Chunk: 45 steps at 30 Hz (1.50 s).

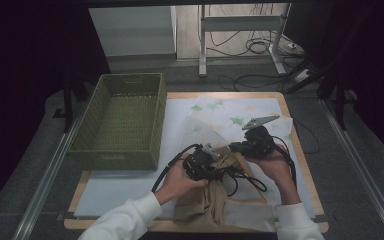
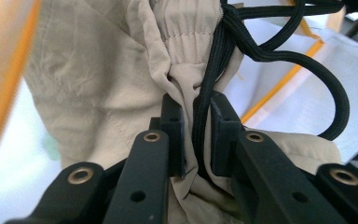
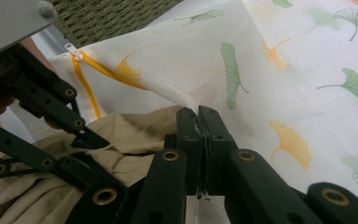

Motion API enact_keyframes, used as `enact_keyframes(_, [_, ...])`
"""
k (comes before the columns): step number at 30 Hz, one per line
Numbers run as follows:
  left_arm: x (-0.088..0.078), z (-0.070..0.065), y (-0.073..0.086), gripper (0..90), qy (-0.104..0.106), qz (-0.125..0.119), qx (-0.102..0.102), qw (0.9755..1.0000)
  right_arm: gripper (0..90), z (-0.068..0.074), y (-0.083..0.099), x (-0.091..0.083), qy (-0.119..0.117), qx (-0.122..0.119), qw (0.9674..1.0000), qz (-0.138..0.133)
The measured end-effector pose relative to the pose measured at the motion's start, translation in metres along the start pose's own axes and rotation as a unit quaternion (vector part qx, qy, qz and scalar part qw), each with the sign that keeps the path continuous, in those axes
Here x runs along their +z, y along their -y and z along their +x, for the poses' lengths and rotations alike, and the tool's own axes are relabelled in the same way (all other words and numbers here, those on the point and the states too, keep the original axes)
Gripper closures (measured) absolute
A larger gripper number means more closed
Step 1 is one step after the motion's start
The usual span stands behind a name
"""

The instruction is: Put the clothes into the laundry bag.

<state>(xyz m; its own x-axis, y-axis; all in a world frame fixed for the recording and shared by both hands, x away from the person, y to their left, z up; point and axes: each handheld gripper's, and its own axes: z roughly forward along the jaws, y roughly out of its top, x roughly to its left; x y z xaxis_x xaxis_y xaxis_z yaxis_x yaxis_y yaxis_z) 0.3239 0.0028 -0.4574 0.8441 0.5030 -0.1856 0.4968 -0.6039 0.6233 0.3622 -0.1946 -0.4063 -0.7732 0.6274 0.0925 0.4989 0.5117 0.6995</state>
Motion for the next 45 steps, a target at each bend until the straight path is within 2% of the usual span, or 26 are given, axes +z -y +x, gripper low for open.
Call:
enact_keyframes(6, [0.008, 0.006, -0.007, 79.2, -0.010, 0.000, -0.004, 0.9999, 86.3, 0.000, 0.000, -0.002, 0.001, 0.002, 1.0000, -0.005])
enact_keyframes(13, [0.017, 0.006, -0.013, 78.9, -0.026, -0.004, -0.005, 0.9997, 86.3, -0.001, 0.000, -0.004, 0.002, 0.001, 1.0000, -0.007])
enact_keyframes(25, [0.033, 0.006, -0.017, 78.7, -0.039, -0.011, -0.006, 0.9992, 86.3, -0.002, 0.000, -0.003, 0.002, 0.004, 1.0000, -0.006])
enact_keyframes(33, [0.039, 0.006, -0.014, 76.9, -0.033, -0.017, -0.011, 0.9993, 86.3, -0.004, 0.001, -0.003, 0.002, 0.010, 0.9999, -0.004])
enact_keyframes(39, [0.031, 0.000, -0.009, 60.5, -0.012, -0.042, -0.013, 0.9990, 86.3, -0.005, 0.002, -0.002, 0.001, 0.010, 0.9999, -0.002])
enact_keyframes(41, [0.027, -0.003, -0.007, 51.7, -0.003, -0.051, -0.008, 0.9987, 86.2, -0.006, 0.003, -0.002, 0.002, 0.013, 0.9999, -0.001])
enact_keyframes(44, [0.018, -0.010, -0.004, 37.3, -0.003, -0.070, 0.002, 0.9976, 86.1, -0.006, 0.003, -0.001, 0.001, 0.012, 0.9999, 0.000])
enact_keyframes(45, [0.014, -0.013, -0.002, 33.4, -0.006, -0.071, 0.011, 0.9974, 86.1, -0.006, 0.003, -0.001, 0.001, 0.013, 0.9999, 0.001])
